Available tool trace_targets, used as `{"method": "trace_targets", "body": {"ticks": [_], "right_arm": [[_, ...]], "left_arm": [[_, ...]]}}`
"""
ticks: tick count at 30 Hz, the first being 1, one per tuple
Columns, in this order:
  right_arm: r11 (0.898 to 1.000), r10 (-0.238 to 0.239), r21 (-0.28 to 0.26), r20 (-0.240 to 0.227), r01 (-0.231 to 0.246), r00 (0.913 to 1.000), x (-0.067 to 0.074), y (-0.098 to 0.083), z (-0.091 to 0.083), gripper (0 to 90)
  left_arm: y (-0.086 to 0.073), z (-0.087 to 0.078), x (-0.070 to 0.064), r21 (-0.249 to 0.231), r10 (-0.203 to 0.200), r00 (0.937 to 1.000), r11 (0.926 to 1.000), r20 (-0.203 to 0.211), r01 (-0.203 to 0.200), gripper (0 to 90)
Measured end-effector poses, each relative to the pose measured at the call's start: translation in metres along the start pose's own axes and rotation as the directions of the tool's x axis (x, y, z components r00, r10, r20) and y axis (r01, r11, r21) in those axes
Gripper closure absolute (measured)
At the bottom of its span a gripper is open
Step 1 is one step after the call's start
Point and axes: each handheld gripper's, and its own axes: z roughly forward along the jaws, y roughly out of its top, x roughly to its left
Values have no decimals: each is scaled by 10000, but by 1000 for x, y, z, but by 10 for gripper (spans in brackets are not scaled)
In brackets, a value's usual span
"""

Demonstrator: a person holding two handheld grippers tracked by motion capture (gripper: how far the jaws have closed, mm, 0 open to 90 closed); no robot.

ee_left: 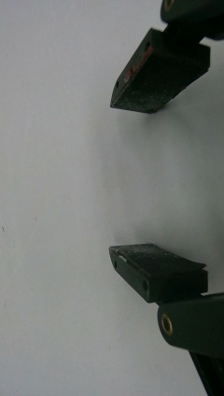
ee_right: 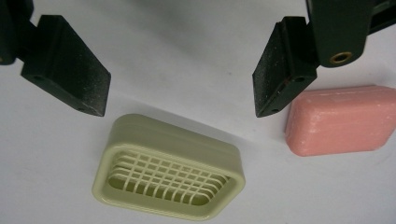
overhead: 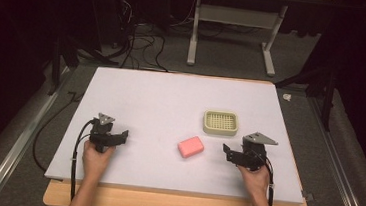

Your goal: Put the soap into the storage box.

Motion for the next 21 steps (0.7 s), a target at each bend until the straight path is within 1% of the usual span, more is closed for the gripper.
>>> {"method": "trace_targets", "body": {"ticks": [3,5,7,8,10,11,13,14,15,16,17,18,21], "right_arm": [[10000,-72,-44,-128,72,9999,4,2,0,197],[9999,-81,-79,-132,79,9999,6,2,0,197],[9998,-143,-139,-251,140,9996,9,4,-1,197],[9996,-190,-220,-346,183,9992,14,5,-1,197],[9994,-255,-248,-388,246,9989,15,6,-1,197],[9992,-320,-266,-511,306,9982,21,7,0,197],[9990,-386,-262,-586,371,9975,26,8,2,195],[9990,-386,-262,-586,371,9975,26,8,2,195],[9985,-503,-268,-676,486,9964,30,10,4,192],[9985,-503,-268,-676,486,9964,30,10,4,192],[9984,-525,-232,-793,508,9955,36,12,6,184],[9984,-525,-232,-793,508,9955,36,12,6,184],[9968,-770,-289,-919,746,9928,44,15,8,175]], "left_arm": [[0,0,0,1,-3,10000,10000,3,3,247],[0,0,0,-1,-1,10000,10000,1,1,247],[0,0,0,-1,-3,10000,10000,-1,3,247],[0,0,0,2,2,10000,10000,0,-2,247],[0,0,0,0,2,10000,10000,-4,-2,247],[0,0,0,1,2,10000,10000,0,-2,247],[0,0,0,1,-2,10000,10000,3,2,247],[0,0,0,1,-2,10000,10000,3,2,247],[0,0,0,-1,2,10000,10000,-1,-2,247],[0,0,0,-3,8,10000,10000,-4,-8,247],[0,0,0,-1,5,10000,10000,-6,-5,247],[0,0,0,-1,4,10000,10000,-3,-4,247],[0,0,0,0,11,10000,10000,-10,-11,247]]}}
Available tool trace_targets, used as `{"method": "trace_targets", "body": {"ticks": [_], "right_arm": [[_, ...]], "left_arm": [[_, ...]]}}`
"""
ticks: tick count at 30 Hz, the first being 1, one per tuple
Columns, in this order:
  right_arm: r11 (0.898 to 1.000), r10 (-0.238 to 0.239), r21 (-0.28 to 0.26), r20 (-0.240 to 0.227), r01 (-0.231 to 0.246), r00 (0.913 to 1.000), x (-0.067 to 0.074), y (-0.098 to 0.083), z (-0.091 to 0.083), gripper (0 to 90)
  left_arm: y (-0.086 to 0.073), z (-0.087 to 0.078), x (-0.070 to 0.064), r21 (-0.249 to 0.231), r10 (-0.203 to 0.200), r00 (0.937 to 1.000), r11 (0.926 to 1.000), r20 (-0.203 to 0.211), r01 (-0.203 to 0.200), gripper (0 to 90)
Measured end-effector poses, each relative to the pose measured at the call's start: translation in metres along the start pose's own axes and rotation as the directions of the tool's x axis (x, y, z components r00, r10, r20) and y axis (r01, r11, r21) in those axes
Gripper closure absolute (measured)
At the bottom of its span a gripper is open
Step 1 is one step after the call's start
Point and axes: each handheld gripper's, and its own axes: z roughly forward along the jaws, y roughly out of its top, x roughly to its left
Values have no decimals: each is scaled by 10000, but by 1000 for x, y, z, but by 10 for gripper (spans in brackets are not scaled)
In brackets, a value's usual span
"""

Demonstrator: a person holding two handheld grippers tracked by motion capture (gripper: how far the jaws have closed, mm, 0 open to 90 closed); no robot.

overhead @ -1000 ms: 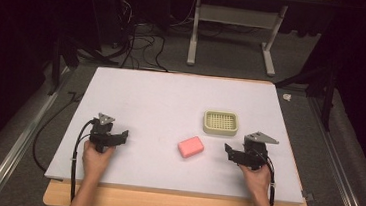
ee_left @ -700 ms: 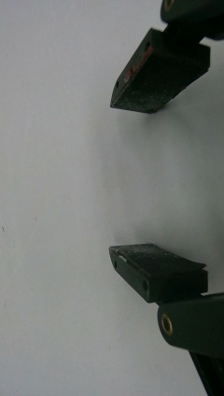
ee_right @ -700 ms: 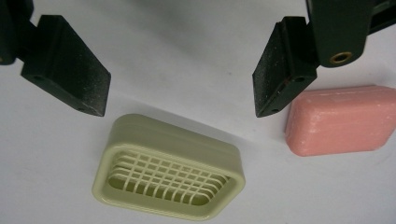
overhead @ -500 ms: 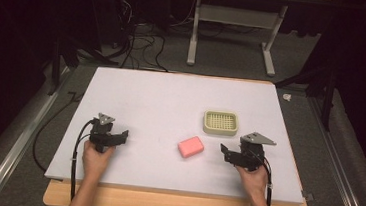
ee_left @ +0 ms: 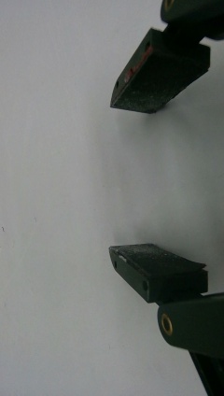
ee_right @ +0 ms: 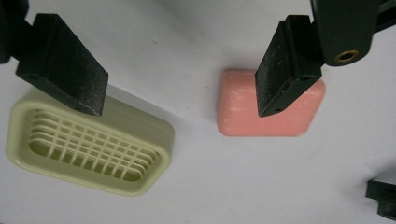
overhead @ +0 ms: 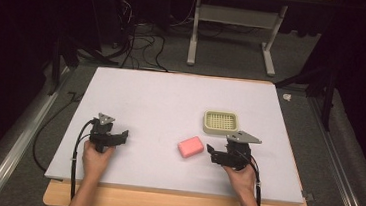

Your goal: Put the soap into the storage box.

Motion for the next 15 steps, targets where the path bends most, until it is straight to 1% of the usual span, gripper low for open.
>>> {"method": "trace_targets", "body": {"ticks": [2,5,6,8,10,11,15], "right_arm": [[10000,-82,-3,-109,82,9999,7,3,2,161],[9999,-161,10,-186,162,9997,10,4,4,153],[9998,-138,117,-267,141,9995,14,5,7,142],[9996,-248,137,-318,253,9992,16,5,9,141],[9997,-206,152,-357,212,9991,18,5,10,139],[9996,-215,171,-464,223,9987,21,5,14,133],[9994,-238,249,-458,250,9987,25,6,17,122]], "left_arm": [[0,0,0,-2,-11,10000,10000,7,11,247],[0,0,0,-2,-9,10000,10000,4,9,247],[0,0,0,-1,-8,10000,10000,7,8,247],[0,0,0,0,-9,10000,10000,6,9,247],[0,0,0,-1,-7,10000,10000,3,7,247],[0,0,0,-2,-9,10000,10000,6,9,247],[0,0,0,-3,6,10000,10000,-6,-6,247]]}}
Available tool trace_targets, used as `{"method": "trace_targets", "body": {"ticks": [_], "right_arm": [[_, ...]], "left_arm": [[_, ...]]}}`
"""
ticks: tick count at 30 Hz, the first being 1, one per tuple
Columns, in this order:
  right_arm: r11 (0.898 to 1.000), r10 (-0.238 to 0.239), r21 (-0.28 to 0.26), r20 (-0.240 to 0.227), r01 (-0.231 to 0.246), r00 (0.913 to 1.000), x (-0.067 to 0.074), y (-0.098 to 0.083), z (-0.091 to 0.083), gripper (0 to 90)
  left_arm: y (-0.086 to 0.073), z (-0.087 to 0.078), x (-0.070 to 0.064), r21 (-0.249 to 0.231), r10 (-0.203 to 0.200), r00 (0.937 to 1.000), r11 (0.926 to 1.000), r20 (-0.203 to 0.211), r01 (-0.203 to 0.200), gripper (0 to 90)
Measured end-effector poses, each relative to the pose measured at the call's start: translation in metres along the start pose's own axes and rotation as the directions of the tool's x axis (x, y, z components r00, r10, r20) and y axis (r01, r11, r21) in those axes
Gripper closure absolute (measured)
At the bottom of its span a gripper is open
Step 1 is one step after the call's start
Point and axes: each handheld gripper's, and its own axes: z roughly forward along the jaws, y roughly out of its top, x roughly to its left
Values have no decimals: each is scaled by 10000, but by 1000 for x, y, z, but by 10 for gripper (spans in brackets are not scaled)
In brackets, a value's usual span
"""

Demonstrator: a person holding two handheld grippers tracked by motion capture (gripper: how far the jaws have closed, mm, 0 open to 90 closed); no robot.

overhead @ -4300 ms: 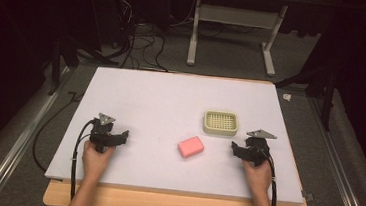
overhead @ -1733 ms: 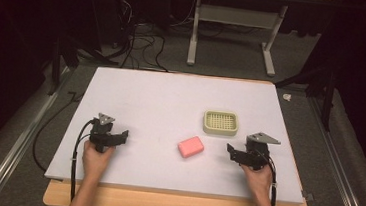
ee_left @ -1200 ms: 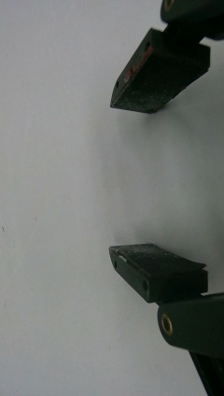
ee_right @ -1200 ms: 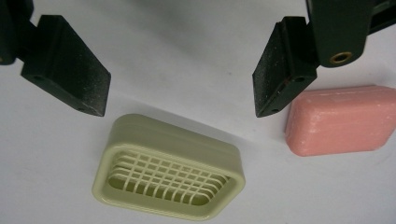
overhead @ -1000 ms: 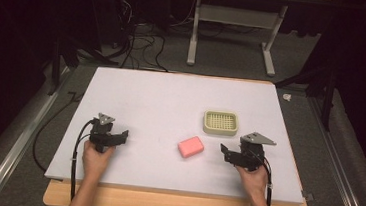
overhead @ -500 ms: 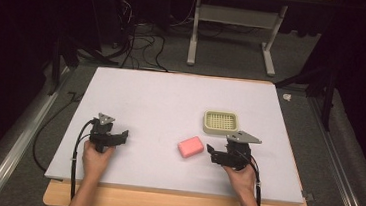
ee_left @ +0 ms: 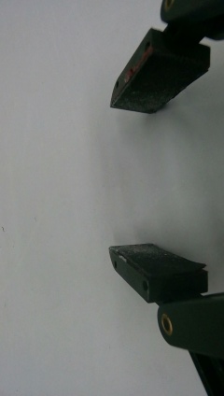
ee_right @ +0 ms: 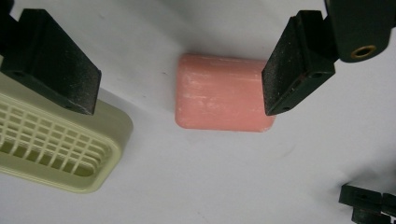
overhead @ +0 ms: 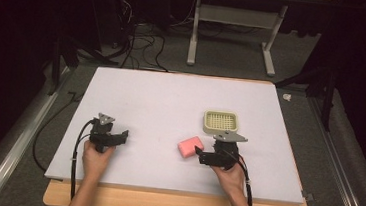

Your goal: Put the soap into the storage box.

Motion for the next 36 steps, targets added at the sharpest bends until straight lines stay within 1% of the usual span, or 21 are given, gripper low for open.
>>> {"method": "trace_targets", "body": {"ticks": [1,3,4,8,10,11,16,20,22,23,24,25,27,31,32,34,35,36], "right_arm": [[10000,-33,13,-111,34,9999,3,1,2,120],[10000,-31,63,-103,32,9999,4,2,3,120],[9999,-126,65,-68,127,9999,7,3,4,120],[9999,-112,21,-100,112,9999,10,4,6,120],[9999,-105,123,-171,107,9998,12,4,10,119],[9998,-31,193,-398,39,9992,14,4,13,119],[9997,-81,245,-388,90,9992,19,6,16,119],[9991,-144,401,-445,162,9989,28,8,24,119],[9980,-236,577,-506,265,9984,32,9,29,119],[9968,-355,695,-457,386,9983,34,9,31,118],[9968,-355,695,-457,386,9983,34,9,31,118],[9950,-511,840,-403,543,9979,37,9,36,118],[9952,-542,798,-319,566,9980,37,9,38,117],[9961,-459,741,-207,473,9987,37,9,40,118],[9956,-521,777,-100,527,9986,38,10,40,117],[9954,-534,787,-72,538,9985,39,10,41,118],[9950,-600,803,83,591,9982,38,9,42,117],[9950,-600,803,83,591,9982,38,9,42,117]], "left_arm": [[0,0,0,-1,5,10000,10000,-4,-5,247],[0,0,0,-3,2,10000,10000,-1,-2,247],[0,0,0,-2,-2,10000,10000,1,2,247],[0,0,0,-3,-10,10000,10000,8,10,247],[0,0,0,-3,-13,10000,10000,11,13,247],[0,0,0,-4,-4,10000,10000,4,4,246],[0,0,0,-2,-8,10000,10000,12,8,246],[0,0,0,-1,-16,10000,10000,18,16,246],[0,0,0,-3,-12,10000,10000,13,12,246],[0,0,0,-6,-8,10000,10000,8,8,246],[0,0,0,-6,-8,10000,10000,8,8,246],[0,0,0,-2,-8,10000,10000,9,8,246],[0,0,0,0,-11,10000,10000,15,11,246],[0,0,0,-2,0,10000,10000,5,0,246],[0,0,0,-1,-4,10000,10000,9,4,246],[0,0,0,-1,-5,10000,10000,7,5,246],[0,0,0,3,-8,10000,10000,13,8,246],[0,0,0,3,-8,10000,10000,13,8,246]]}}
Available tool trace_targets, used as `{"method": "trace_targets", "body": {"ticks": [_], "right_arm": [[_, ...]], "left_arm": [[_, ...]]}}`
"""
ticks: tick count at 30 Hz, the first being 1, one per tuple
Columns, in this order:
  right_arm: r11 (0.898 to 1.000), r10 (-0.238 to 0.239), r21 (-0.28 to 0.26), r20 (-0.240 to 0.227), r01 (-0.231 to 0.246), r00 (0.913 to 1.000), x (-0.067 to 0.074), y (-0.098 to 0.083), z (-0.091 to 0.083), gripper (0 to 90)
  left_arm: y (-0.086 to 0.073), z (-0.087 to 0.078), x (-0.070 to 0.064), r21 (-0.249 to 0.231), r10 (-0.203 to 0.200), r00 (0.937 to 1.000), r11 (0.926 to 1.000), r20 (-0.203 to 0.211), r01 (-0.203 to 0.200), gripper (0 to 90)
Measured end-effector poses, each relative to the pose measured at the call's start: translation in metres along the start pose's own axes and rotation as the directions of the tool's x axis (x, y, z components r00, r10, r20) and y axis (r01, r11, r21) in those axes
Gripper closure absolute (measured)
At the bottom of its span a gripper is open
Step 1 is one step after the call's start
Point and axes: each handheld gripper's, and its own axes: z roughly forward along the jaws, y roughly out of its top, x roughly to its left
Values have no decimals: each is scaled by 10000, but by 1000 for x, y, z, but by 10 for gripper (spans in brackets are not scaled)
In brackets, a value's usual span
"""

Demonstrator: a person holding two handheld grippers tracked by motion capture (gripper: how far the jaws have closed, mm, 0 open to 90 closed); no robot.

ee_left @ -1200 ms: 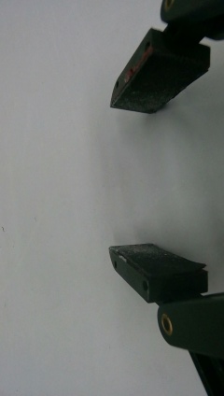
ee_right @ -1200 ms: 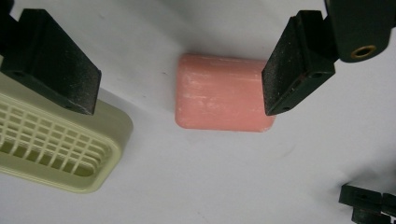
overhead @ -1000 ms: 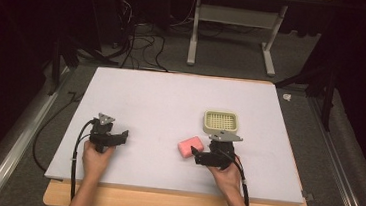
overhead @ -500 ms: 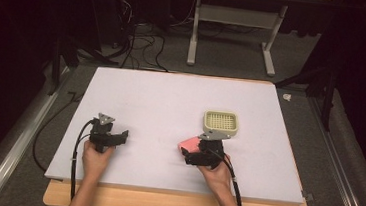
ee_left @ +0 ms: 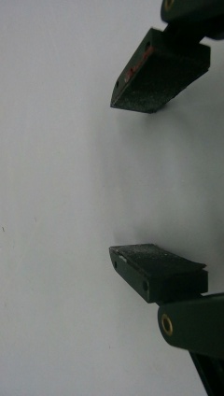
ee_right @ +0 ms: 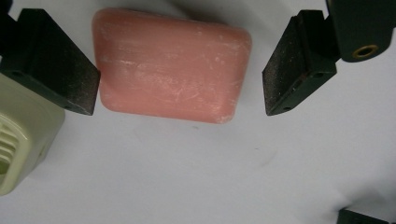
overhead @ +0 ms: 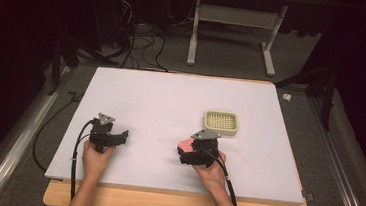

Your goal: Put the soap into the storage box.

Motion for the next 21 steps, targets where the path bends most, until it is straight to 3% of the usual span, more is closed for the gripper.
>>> {"method": "trace_targets", "body": {"ticks": [3,7,21], "right_arm": [[10000,33,30,167,-33,9999,0,-1,3,117],[9992,119,368,135,-124,9998,-3,-3,11,118],[9970,62,771,177,-76,9998,-2,-7,21,120]], "left_arm": [[0,0,0,-2,-12,10000,10000,11,12,246],[0,0,0,-13,-17,10000,10000,17,17,246],[0,0,0,-11,-19,10000,10000,21,19,245]]}}
